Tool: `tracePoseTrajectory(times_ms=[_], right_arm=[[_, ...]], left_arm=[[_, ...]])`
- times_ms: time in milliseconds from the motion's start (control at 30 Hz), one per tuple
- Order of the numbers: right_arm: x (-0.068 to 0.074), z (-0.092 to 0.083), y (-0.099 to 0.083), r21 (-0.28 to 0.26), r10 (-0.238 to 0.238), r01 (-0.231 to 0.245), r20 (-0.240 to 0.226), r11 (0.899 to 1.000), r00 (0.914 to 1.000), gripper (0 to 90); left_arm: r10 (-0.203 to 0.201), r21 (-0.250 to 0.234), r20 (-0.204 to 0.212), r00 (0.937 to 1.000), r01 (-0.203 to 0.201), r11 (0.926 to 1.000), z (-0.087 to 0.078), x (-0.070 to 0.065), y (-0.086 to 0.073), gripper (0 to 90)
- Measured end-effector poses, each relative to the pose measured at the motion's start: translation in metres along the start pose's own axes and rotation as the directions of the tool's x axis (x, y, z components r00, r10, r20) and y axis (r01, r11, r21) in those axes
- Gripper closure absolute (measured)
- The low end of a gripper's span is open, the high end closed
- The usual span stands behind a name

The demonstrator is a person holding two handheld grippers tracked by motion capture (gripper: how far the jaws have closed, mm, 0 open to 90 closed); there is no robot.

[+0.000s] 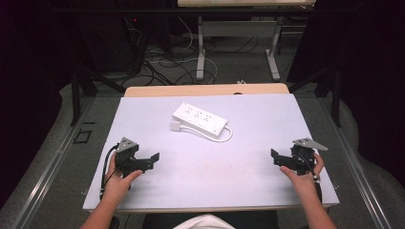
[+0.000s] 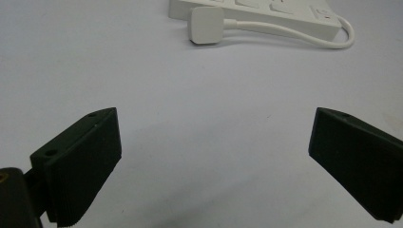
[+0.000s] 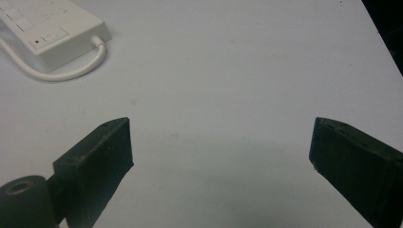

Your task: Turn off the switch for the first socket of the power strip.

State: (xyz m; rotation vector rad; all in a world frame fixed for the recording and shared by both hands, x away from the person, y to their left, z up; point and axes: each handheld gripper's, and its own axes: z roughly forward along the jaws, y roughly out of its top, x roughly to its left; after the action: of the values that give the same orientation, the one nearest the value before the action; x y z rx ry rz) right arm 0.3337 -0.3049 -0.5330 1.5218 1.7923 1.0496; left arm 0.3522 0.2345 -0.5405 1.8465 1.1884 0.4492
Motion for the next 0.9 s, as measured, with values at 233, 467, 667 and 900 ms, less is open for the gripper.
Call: tracePoseTrajectory(times_ms=[233,467,667,900], right_arm=[[0.008,0.003,0.001,0.001,-0.034,0.034,0.0,0.999,0.9994,10.1],[0.018,0.001,0.004,-0.003,-0.065,0.065,-0.017,0.998,0.9977,13.9],[0.027,0.001,0.008,-0.018,-0.098,0.097,-0.052,0.995,0.9938,14.8],[0.034,0.007,0.008,-0.019,-0.105,0.103,-0.085,0.994,0.9908,15.6]], left_arm=[[0.003,-0.001,-0.002,1.0,-0.003,1.0,-0.002,-0.002,0.0,3.8],[0.008,0.001,0.002,1.0,-0.008,1.0,-0.006,-0.003,-0.002,4.2],[0.01,-0.003,0.004,0.9999,-0.01,0.9999,-0.007,-0.003,-0.004,4.4],[0.008,-0.002,-0.004,1.0,-0.008,1.0,-0.007,-0.003,-0.005,4.9]])
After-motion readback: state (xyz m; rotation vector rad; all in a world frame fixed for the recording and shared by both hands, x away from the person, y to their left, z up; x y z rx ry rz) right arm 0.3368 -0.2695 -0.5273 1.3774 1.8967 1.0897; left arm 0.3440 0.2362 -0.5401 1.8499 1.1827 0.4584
